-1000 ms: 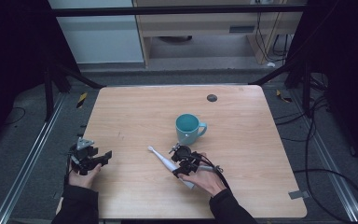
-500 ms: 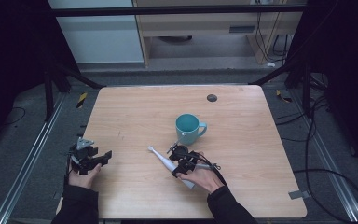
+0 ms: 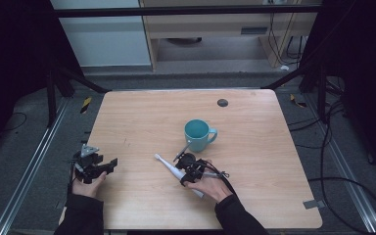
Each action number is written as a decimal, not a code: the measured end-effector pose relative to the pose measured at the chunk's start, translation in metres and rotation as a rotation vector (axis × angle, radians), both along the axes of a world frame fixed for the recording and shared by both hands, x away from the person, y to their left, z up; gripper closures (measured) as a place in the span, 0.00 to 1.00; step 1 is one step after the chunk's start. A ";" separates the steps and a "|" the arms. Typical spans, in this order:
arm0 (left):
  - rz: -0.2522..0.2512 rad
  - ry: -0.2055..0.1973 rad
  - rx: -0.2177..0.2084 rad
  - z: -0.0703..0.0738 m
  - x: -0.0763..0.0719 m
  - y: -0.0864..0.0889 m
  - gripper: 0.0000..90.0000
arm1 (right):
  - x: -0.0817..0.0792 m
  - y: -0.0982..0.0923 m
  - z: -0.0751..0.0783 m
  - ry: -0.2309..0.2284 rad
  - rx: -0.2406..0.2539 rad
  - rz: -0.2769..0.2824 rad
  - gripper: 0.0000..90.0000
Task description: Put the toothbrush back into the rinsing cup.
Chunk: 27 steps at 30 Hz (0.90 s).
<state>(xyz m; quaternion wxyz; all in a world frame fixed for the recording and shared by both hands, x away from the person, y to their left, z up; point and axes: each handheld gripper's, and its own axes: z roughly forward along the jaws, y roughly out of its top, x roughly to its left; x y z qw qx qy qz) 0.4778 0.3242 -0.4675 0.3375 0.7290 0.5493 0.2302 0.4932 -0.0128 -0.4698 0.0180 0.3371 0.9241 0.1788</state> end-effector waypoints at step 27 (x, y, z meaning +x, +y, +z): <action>0.004 0.003 -0.004 0.000 0.001 0.001 0.41 | -0.007 -0.006 0.021 -0.046 0.094 -0.013 0.74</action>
